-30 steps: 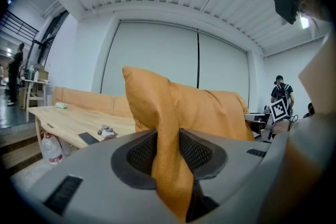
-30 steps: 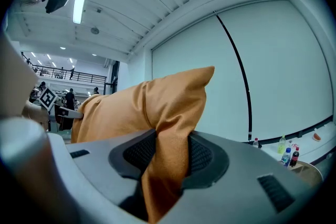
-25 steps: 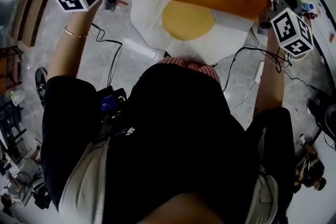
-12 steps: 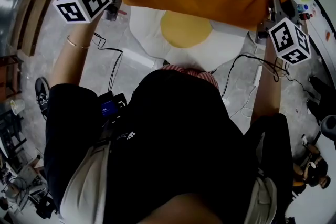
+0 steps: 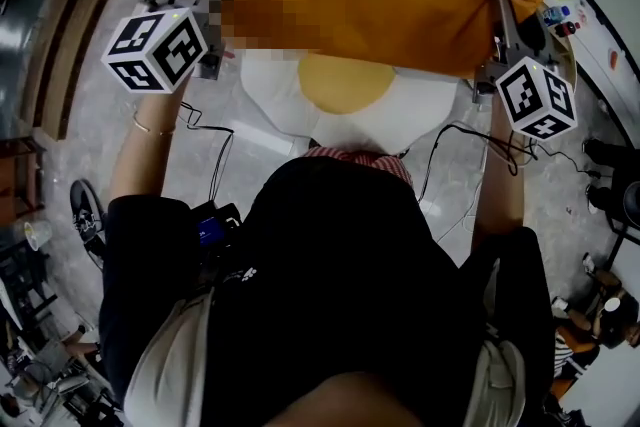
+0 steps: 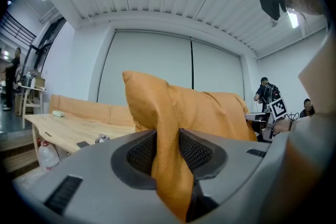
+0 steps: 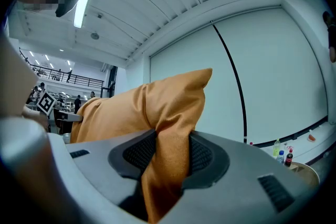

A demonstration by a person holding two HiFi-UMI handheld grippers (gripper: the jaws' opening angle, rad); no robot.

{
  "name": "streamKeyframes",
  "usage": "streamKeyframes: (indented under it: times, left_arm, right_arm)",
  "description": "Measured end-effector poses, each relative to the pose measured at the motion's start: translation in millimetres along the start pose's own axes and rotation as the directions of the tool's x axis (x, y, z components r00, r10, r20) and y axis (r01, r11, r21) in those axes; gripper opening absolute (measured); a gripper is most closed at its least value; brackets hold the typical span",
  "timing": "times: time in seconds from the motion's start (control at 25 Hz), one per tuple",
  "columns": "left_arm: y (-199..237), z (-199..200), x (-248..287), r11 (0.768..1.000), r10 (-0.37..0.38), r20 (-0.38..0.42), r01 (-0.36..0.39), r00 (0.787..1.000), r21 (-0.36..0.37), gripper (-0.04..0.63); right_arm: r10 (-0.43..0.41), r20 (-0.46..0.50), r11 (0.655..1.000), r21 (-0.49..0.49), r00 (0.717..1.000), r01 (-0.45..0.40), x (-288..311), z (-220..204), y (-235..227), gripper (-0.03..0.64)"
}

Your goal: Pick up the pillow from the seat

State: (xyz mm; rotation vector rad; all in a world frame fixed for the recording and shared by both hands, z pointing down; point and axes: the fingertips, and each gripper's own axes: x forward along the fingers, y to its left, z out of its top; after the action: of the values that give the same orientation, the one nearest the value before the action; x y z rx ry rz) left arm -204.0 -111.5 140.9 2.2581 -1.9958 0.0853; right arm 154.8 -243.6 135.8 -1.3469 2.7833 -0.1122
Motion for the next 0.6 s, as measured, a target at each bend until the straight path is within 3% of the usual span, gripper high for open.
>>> streamKeyframes:
  times: [0.6]
  left_arm:
    - [-17, 7, -4, 1.000, -0.010, 0.020, 0.010, 1.000, -0.014, 0.137]
  right_arm:
    - [-0.010, 0.001, 1.000, 0.004, 1.000, 0.010, -17, 8, -9, 0.169]
